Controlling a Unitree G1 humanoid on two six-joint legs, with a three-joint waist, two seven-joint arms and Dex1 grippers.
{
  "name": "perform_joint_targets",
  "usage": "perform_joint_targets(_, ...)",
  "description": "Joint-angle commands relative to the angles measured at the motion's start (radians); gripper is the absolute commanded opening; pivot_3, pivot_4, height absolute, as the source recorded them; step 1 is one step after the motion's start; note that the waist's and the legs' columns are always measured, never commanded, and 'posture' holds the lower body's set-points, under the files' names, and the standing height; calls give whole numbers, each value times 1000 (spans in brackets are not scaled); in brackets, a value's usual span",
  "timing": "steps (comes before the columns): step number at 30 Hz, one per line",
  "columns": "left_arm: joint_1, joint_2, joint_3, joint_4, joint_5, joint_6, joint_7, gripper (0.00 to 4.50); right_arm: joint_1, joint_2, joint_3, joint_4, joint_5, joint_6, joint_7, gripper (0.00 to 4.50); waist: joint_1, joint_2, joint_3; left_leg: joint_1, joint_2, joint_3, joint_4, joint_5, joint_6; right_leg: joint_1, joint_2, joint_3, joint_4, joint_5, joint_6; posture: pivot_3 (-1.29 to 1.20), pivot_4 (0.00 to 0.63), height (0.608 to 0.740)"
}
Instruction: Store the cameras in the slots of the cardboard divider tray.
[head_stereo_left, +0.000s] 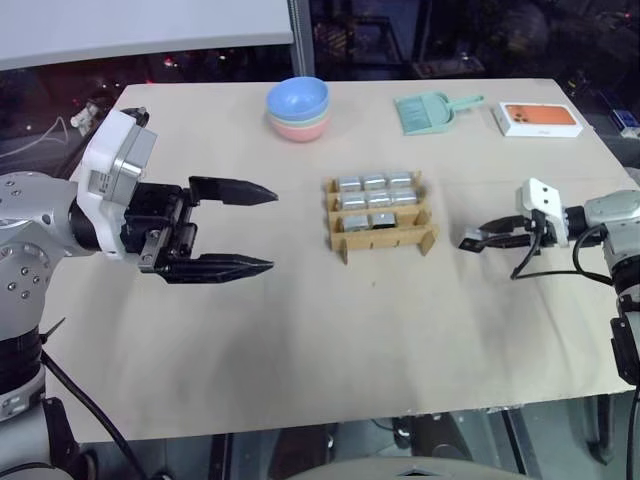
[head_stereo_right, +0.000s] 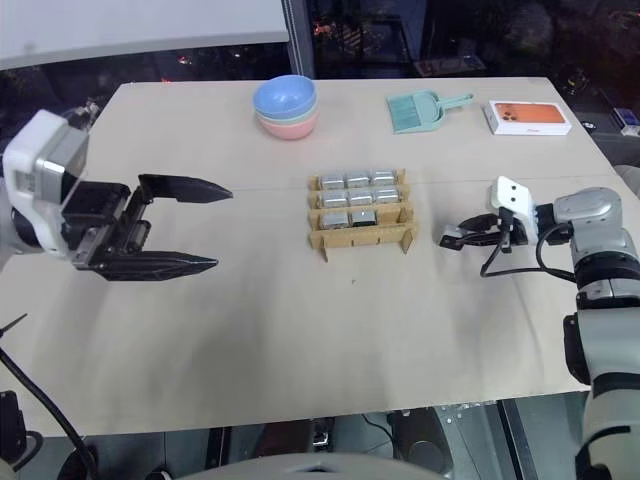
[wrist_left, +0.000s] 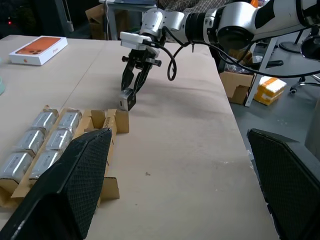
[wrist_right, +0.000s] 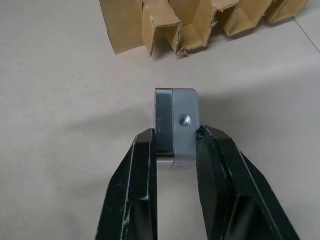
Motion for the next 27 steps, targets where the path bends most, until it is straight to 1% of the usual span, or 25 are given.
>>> perform_joint_targets(1, -5, 28, 20, 7, 1, -28, -3, 4500, -74, 31, -29, -105, 54, 38, 67, 544, -4, 1, 0, 0, 0, 0, 0, 0, 0, 0, 0, 0, 0, 0, 0, 0, 150, 740)
perform_joint_targets(4, -8, 32, 13, 20, 10, -40, -5, 4500, -108, 62, -16, -167, 63, 42, 78, 544, -14, 2, 1, 0, 0, -1, 0, 0, 0, 0, 0, 0, 1, 0, 0, 0, 150, 740)
perform_joint_targets(6, -9, 37, 9, 30, 16, -48, -10, 4500, -155, 101, -5, -201, 65, 51, 72, 544, -18, 3, 2, 0, 0, -1, 0, 0, 0, -1, 0, 0, 1, 0, 0, 0, 150, 740)
perform_joint_targets(10, -13, 44, 0, 37, 26, -60, -15, 4500, -232, 188, -3, -226, 80, 75, 43, 544, -22, 3, 2, -1, 1, -1, -1, 0, 0, -2, 0, 1, 1, 0, 0, 0, 150, 740)
perform_joint_targets(13, -14, 49, -1, 41, 33, -66, -14, 4500, -247, 219, 20, -219, 55, 61, 43, 544, -18, 3, 2, -2, 1, -1, -1, 0, 0, -2, 0, 0, 1, 0, 0, 0, 150, 740)
perform_joint_targets(19, 26, 60, 25, 29, 39, -71, -5, 4500, -236, 205, 86, -142, -33, -28, 32, 544, -12, 3, 2, -3, -1, 0, -1, 0, -1, -3, -2, -1, 0, 0, 0, 0, 150, 740)
perform_joint_targets(27, 36, 65, 32, 27, 32, -71, 2, 4500, -218, 193, 115, -82, -92, -84, 22, 544, -21, 3, 2, -3, -1, 0, -1, 1, -1, -3, -1, -1, 1, 0, 0, 0, 150, 740)
